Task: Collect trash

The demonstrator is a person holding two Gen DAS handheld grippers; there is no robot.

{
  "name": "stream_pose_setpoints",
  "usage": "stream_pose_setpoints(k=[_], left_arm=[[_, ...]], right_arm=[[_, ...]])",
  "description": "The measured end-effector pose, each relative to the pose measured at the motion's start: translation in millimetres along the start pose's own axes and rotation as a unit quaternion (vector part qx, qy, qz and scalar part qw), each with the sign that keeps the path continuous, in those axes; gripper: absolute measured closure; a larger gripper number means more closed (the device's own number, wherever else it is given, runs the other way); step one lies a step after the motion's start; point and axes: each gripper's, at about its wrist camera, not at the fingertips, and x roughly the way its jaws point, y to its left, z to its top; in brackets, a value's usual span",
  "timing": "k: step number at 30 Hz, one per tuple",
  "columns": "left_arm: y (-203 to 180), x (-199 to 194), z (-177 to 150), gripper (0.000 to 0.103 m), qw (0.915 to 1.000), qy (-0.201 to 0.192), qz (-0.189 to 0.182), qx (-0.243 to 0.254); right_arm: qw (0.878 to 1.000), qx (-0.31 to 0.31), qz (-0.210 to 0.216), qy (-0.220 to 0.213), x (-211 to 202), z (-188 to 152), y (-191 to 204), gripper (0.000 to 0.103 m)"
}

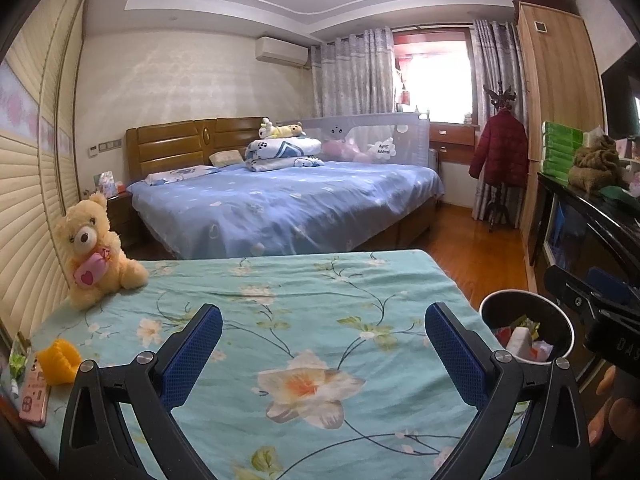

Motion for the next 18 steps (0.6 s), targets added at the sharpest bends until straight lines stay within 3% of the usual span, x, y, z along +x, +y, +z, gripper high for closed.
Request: stream_pose_setpoints(k=[18], left_arm=[[7.1,5.7,-0.2,0.001,1.0,-0.005,0.001,-0.002]], right_arm=[[1.0,0.001,0.012,-0.001,0.2,-0.9,0.5,0.0]])
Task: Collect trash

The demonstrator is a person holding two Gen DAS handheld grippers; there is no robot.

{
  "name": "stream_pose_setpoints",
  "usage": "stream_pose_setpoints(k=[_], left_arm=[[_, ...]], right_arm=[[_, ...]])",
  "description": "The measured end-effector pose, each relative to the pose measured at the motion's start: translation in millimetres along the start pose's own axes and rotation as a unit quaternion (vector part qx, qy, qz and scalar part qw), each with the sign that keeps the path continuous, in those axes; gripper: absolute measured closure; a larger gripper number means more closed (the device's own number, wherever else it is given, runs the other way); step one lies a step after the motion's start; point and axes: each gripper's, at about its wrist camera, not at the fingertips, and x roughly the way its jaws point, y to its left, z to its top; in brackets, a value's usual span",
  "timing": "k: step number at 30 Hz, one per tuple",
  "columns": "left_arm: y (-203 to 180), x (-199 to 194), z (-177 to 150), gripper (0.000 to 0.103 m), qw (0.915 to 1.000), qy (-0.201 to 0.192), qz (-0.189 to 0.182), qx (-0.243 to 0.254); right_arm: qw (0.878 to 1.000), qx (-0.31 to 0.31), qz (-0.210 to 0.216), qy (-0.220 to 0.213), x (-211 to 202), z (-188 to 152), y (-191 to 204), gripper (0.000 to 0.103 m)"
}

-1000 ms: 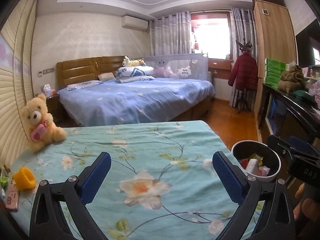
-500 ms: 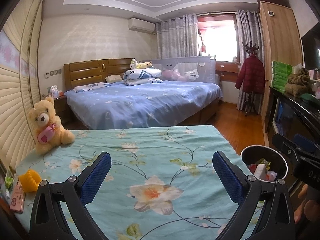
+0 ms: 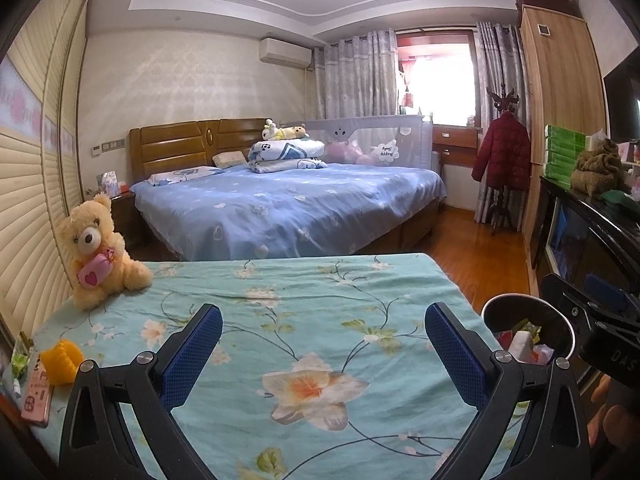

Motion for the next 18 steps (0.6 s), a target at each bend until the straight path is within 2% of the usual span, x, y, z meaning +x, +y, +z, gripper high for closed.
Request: stream_pose_setpoints(k=[18], left_arm=[[1.5,2.0,-0.9,0.001,1.0,0.001,-0.006,0.007]], right_arm=[[1.0,0.003,0.004,-0.001,-2.2,2.6,0.0,0.0]])
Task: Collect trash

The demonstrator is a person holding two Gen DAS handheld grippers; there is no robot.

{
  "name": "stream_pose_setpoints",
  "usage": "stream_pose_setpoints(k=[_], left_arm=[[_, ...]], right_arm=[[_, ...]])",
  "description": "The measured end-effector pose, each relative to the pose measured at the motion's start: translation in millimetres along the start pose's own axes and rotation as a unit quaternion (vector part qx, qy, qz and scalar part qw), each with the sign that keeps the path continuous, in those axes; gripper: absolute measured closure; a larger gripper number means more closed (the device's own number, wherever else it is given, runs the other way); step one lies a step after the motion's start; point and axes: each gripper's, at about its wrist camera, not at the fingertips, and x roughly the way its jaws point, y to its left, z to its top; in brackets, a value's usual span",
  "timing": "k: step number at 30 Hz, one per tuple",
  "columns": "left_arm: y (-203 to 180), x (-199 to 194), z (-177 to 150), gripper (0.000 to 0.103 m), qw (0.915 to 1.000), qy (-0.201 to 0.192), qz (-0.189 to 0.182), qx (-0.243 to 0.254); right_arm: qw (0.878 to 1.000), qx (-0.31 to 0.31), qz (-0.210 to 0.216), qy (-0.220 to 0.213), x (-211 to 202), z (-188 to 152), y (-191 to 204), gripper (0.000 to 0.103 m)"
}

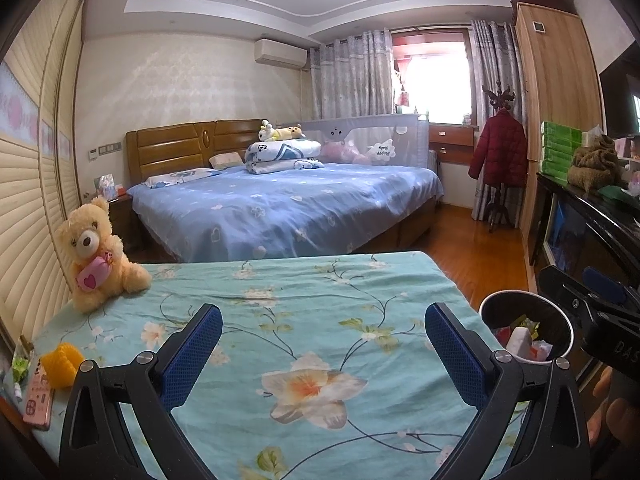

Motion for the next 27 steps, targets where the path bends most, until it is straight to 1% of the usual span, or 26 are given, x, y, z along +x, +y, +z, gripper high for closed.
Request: stream_pose_setpoints(k=[27], left_arm=[[-1.8,-4.0,-4.0,0.001,0.9999,-0.012,0.0,0.003]], right_arm=[[1.0,-0.003,0.008,-0.005,-3.1,2.2,6.3,0.0]])
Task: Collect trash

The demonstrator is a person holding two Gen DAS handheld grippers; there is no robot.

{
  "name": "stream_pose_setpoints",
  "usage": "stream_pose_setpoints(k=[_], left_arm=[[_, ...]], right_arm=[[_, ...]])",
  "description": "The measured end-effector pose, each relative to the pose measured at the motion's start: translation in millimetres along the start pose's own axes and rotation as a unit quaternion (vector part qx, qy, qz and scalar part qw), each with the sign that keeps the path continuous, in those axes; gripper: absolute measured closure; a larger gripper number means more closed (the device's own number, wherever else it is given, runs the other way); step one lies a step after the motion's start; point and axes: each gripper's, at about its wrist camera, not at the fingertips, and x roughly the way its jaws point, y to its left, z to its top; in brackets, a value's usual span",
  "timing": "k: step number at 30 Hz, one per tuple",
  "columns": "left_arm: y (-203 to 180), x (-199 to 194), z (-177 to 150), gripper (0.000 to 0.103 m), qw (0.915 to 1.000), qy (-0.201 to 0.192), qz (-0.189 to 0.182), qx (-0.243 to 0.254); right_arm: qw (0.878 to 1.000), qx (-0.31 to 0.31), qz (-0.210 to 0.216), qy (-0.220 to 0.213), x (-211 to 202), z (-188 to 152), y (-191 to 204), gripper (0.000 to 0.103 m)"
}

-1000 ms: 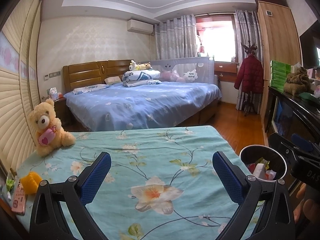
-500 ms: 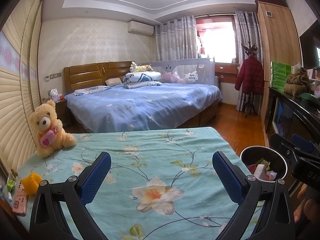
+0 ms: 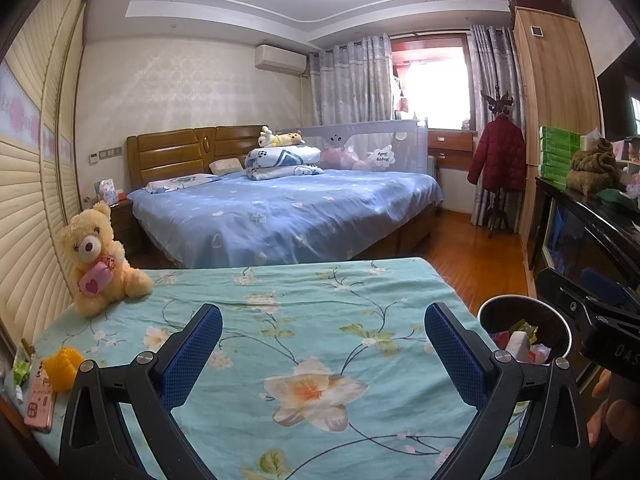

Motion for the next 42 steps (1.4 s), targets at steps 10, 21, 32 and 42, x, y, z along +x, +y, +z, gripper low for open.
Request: stream_pose_setpoints(k=[10,21,32,42], left_arm=[[1.5,0.2,-0.3,0.001,1.0,0.001,-0.003,-0.001],[1.9,2.0,0.2,0.001,1.0,0.003,-0.005,-0.001],[2.1,2.4,-0.3,0.001,1.0,0.004,-0.004,-0.001],[8.3,6.8,-1.8,0.001,0.9999,0.01,-0.007,-0.004]], right_arm=[[1.0,-0.001,0.001,0.0,-0.6,0.2,0.9,0.0],[1.0,0.0,0.004,0.002,-2.3,0.8,2.3,0.0],[1.0,0.001,0.007,0.007,0.6,-0.6,2.1,0.0],[1.0,0.002,0.01,0.016,7.3,-3.8,2.8,0.0]])
